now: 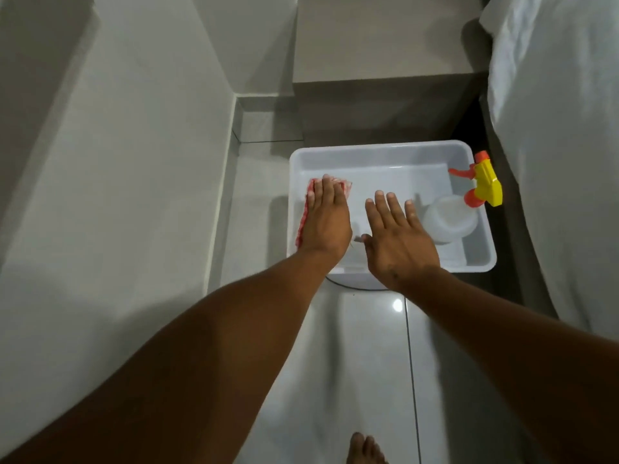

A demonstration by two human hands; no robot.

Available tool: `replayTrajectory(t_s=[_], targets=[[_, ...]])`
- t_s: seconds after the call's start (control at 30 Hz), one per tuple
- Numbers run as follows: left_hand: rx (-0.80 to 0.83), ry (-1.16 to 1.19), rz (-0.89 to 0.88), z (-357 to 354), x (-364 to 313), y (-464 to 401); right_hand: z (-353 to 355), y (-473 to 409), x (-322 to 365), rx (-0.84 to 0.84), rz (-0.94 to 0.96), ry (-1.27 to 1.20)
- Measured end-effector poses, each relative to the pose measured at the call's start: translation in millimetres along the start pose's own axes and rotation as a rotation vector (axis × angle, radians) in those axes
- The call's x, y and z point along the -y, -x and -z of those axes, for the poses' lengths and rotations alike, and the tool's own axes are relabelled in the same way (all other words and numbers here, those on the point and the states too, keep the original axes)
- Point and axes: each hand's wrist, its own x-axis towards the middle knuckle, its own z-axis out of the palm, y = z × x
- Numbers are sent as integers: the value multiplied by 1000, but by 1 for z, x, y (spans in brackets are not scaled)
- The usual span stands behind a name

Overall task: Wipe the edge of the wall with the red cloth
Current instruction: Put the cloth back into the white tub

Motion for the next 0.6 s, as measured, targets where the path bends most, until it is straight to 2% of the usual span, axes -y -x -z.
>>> replayTrajectory(t_s=[0.1, 0.27, 0.5, 0.6], targets=[[54, -12, 94, -24, -6, -16, -22, -2, -9, 14, 46, 11], [54, -36, 196, -53, -3, -27, -53, -14, -24, 55, 27, 18], [136, -11, 196, -76, 17, -20, -66, -29, -20, 24, 41, 43], [160, -2, 158, -63, 12, -12, -53, -30, -17, 10, 19, 79]])
